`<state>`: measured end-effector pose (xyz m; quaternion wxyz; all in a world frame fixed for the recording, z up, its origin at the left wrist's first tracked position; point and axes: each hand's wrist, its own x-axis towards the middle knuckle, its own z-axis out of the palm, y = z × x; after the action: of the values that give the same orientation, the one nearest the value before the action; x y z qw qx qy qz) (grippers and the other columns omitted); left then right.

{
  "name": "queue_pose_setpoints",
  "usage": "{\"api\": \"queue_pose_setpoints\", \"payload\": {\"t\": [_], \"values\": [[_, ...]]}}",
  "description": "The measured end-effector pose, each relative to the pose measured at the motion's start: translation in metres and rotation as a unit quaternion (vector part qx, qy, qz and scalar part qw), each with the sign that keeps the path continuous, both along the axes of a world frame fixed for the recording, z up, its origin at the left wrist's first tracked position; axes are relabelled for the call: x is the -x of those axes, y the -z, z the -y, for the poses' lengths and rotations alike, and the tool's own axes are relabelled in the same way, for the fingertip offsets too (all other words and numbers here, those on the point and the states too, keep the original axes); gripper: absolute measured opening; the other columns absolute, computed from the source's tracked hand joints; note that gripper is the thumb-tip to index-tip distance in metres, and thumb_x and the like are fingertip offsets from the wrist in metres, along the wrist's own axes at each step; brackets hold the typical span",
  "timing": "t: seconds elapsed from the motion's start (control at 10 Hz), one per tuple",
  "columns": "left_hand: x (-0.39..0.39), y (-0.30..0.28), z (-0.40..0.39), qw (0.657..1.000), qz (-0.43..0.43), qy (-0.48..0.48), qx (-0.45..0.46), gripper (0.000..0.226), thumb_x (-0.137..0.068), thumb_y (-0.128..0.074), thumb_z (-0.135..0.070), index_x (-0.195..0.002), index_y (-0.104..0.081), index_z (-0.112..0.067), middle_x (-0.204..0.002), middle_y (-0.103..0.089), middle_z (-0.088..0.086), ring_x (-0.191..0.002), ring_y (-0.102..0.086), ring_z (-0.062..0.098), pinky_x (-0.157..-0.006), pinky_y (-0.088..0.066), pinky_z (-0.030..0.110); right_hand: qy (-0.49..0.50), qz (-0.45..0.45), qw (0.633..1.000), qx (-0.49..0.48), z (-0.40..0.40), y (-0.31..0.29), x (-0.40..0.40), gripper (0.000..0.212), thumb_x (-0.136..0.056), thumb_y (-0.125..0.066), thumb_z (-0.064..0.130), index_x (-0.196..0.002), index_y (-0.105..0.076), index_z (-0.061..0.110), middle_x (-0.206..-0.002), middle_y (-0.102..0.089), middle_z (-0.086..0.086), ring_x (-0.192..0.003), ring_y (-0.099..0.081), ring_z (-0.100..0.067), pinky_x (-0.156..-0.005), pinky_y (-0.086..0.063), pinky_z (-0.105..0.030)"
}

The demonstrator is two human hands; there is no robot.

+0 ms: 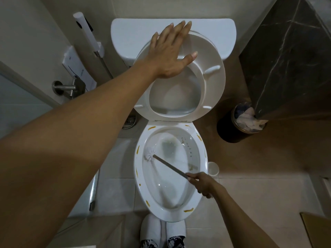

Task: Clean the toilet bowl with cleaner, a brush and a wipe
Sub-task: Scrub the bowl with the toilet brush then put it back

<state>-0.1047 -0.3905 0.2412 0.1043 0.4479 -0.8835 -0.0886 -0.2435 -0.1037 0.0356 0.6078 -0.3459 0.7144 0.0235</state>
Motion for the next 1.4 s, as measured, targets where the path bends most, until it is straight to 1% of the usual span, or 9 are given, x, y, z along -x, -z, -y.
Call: {"api": "queue_pose_setpoints", "payload": {"t": [0.2, 0.5, 0.7, 0.9, 1.0, 1.1, 1.2, 1.3, 1.4], "values": [[0.000, 0.000, 0.000, 1.000, 0.002, 0.002, -0.003, 0.074, -0.096, -0.030, -0.058, -0.152, 0.003, -0.024, -0.160, 0.002, -0.001, -0.147, 0.005, 0.023, -0.116, 0.002, 0.049, -0.026, -0.044, 0.998, 0.042, 0.002, 0.000, -0.005, 0.038, -0.101, -0.041, 0.036, -0.138, -0.049, 0.033, -0.073, -0.049, 0.002, -0.047, -0.037, -0.009, -0.036, -0.030, -0.019], [0.001, 0.002, 0.000, 1.000, -0.004, -0.001, 0.002, 0.074, -0.095, -0.030, -0.058, -0.152, 0.003, -0.024, -0.160, 0.003, -0.001, -0.147, 0.006, 0.022, -0.116, 0.003, 0.049, -0.155, -0.060, 0.985, -0.040, -0.024, -0.036, 0.025, 0.038, -0.102, -0.041, 0.034, -0.139, -0.047, 0.039, -0.066, -0.047, 0.005, -0.046, -0.034, -0.007, -0.039, -0.031, -0.017], [0.000, 0.002, 0.001, 1.000, 0.003, -0.001, 0.002, 0.073, -0.095, -0.029, -0.058, -0.152, 0.002, -0.024, -0.160, 0.002, -0.001, -0.147, 0.005, 0.023, -0.116, 0.002, 0.049, -0.071, -0.086, 0.992, 0.057, 0.017, -0.011, 0.002, 0.034, -0.100, -0.043, 0.038, -0.132, -0.055, 0.034, -0.077, -0.054, 0.002, -0.049, -0.043, -0.009, -0.034, -0.033, -0.016], [0.000, 0.001, 0.001, 1.000, 0.002, -0.001, -0.004, 0.073, -0.096, -0.029, -0.058, -0.152, 0.002, -0.025, -0.160, 0.003, -0.002, -0.147, 0.005, 0.022, -0.116, 0.003, 0.049, -0.033, -0.073, 0.997, 0.023, 0.012, -0.013, 0.003, 0.017, -0.099, -0.044, 0.042, -0.109, -0.057, 0.037, -0.068, -0.047, 0.003, -0.045, -0.038, -0.009, -0.037, -0.030, -0.020], [0.000, 0.000, 0.000, 1.000, -0.002, -0.001, -0.004, 0.073, -0.096, -0.029, -0.058, -0.152, 0.002, -0.025, -0.160, 0.003, -0.002, -0.147, 0.005, 0.022, -0.116, 0.003, 0.049, -0.042, -0.054, 0.997, -0.029, -0.006, -0.031, 0.022, 0.025, -0.101, -0.042, 0.037, -0.121, -0.057, 0.037, -0.058, -0.041, 0.004, -0.038, -0.031, -0.006, -0.036, -0.025, -0.017], [0.001, 0.001, -0.001, 1.000, -0.002, -0.005, -0.005, 0.073, -0.096, -0.029, -0.058, -0.152, 0.003, -0.025, -0.160, 0.003, -0.002, -0.147, 0.006, 0.022, -0.116, 0.004, 0.048, -0.075, -0.075, 0.993, -0.047, -0.002, -0.034, 0.030, 0.030, -0.101, -0.042, 0.035, -0.127, -0.057, 0.030, -0.059, -0.042, 0.004, -0.041, -0.035, -0.007, -0.039, -0.030, -0.017], [0.001, 0.001, 0.000, 1.000, 0.000, -0.005, -0.004, 0.073, -0.096, -0.029, -0.058, -0.152, 0.003, -0.025, -0.160, 0.004, -0.002, -0.147, 0.006, 0.022, -0.116, 0.004, 0.049, -0.088, -0.102, 0.991, 0.008, 0.016, -0.031, 0.022, 0.025, -0.100, -0.045, 0.032, -0.113, -0.065, 0.026, -0.062, -0.047, 0.006, -0.049, -0.043, -0.007, -0.050, -0.042, -0.021], [0.002, 0.001, 0.000, 1.000, -0.002, -0.005, -0.005, 0.073, -0.095, -0.028, -0.058, -0.152, 0.003, -0.025, -0.160, 0.004, -0.002, -0.147, 0.006, 0.022, -0.116, 0.003, 0.049, -0.013, -0.090, 0.995, 0.033, 0.027, -0.015, 0.012, 0.015, -0.098, -0.047, 0.035, -0.097, -0.062, 0.037, -0.062, -0.047, 0.003, -0.046, -0.038, -0.012, -0.042, -0.035, -0.022], [0.001, 0.001, 0.001, 1.000, -0.001, -0.006, -0.005, 0.073, -0.096, -0.029, -0.058, -0.152, 0.003, -0.025, -0.160, 0.003, -0.002, -0.147, 0.006, 0.022, -0.116, 0.003, 0.049, 0.006, -0.082, 0.996, 0.025, 0.025, -0.003, 0.007, 0.018, -0.098, -0.045, 0.037, -0.107, -0.059, 0.042, -0.066, -0.046, 0.001, -0.047, -0.034, -0.013, -0.042, -0.027, -0.019]]}}
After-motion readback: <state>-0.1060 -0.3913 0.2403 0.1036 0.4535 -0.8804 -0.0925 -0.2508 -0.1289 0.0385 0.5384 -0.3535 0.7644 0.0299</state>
